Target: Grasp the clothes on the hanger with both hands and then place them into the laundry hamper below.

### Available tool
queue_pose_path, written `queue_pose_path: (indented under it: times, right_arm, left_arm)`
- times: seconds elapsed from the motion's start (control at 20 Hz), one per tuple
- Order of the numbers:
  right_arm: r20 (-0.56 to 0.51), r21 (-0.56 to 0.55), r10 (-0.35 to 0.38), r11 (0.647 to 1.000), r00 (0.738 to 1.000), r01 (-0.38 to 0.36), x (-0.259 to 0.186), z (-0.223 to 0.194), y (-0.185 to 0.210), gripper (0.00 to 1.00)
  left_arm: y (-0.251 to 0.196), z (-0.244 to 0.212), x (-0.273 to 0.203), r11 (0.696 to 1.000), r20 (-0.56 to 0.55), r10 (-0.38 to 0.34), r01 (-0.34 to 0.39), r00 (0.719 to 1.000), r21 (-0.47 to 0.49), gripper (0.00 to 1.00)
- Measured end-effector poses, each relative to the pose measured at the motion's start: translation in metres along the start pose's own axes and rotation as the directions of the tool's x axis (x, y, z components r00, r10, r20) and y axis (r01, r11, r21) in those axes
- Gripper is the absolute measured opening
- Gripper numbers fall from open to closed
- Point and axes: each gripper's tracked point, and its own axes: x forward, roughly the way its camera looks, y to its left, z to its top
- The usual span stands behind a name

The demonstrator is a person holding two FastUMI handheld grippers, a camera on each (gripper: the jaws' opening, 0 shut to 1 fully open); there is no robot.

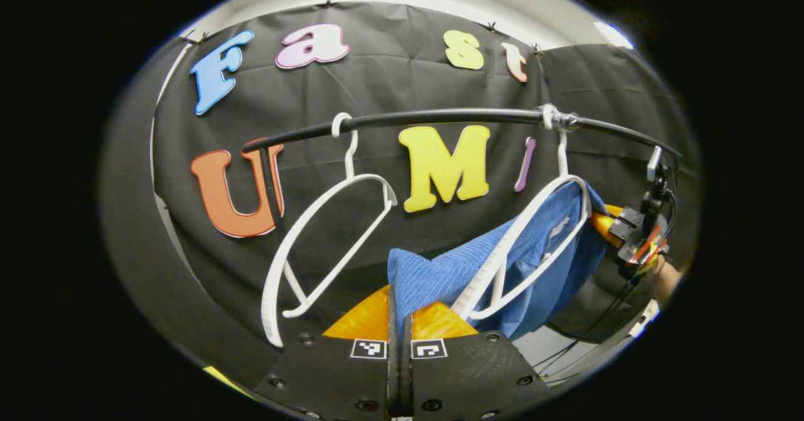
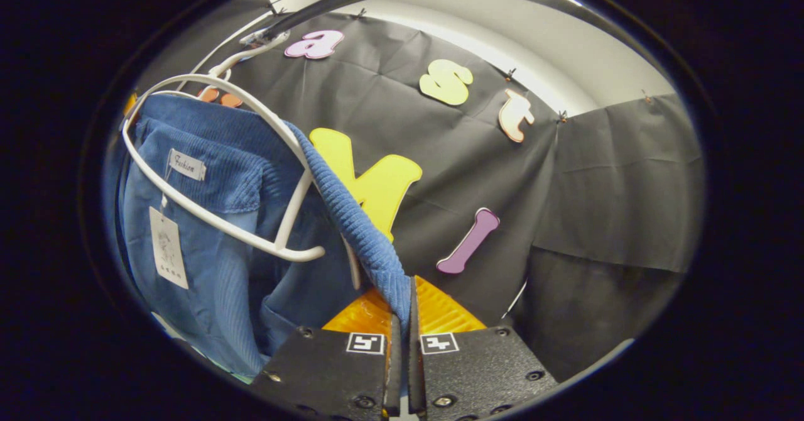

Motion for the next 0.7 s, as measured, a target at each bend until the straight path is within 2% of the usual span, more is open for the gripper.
queue_pose_path:
  times: [0.1,0.25,0.3,0.35,0.4,0.45,0.5,0.65,0.7]
  right_arm:
    - [0.0,0.006,-0.001,1.0,1.0,0.001,-0.003,0.002,-0.003,0.08]
    - [0.001,0.0,0.0,1.0,1.0,0.0,-0.006,0.002,-0.003,0.08]
    - [0.001,0.001,-0.003,1.0,1.0,0.003,-0.007,0.001,-0.002,0.08]
    - [-0.005,0.006,0.002,1.0,1.0,-0.002,-0.009,-0.002,0.0,0.08]
    - [-0.012,0.01,0.007,1.0,1.0,-0.007,-0.011,-0.003,0.002,0.08]
    - [-0.015,0.008,0.008,1.0,1.0,-0.008,-0.012,-0.005,0.003,0.08]
    - [-0.012,0.005,0.006,1.0,1.0,-0.006,-0.012,-0.004,0.002,0.08]
    - [-0.014,0.007,0.006,1.0,1.0,-0.006,-0.011,-0.002,0.001,0.08]
    - [-0.015,0.007,0.002,1.0,1.0,-0.002,-0.012,-0.002,-0.001,0.08]
  left_arm:
    - [-0.002,-0.004,-0.005,0.998,-0.012,-0.057,0.057,0.998,0.015,0.0]
    - [-0.004,-0.017,-0.012,0.996,-0.04,-0.085,0.086,0.996,0.025,0.0]
    - [-0.005,-0.018,-0.012,0.997,-0.032,-0.073,0.074,0.997,0.033,0.0]
    - [-0.006,-0.019,-0.011,0.998,-0.019,-0.058,0.059,0.998,0.032,0.05]
    - [-0.008,-0.022,-0.01,0.998,-0.014,-0.049,0.05,0.999,0.027,0.05]
    - [-0.008,-0.026,-0.009,0.999,-0.012,-0.038,0.038,0.999,0.017,0.0]
    - [-0.01,-0.029,-0.01,0.999,-0.015,-0.034,0.034,0.999,0.017,0.05]
    - [-0.008,-0.038,-0.007,0.998,-0.041,0.007,-0.005,0.999,0.063,0.05]
    - [-0.009,-0.04,-0.006,0.997,-0.04,0.021,-0.018,0.999,0.079,0.0]
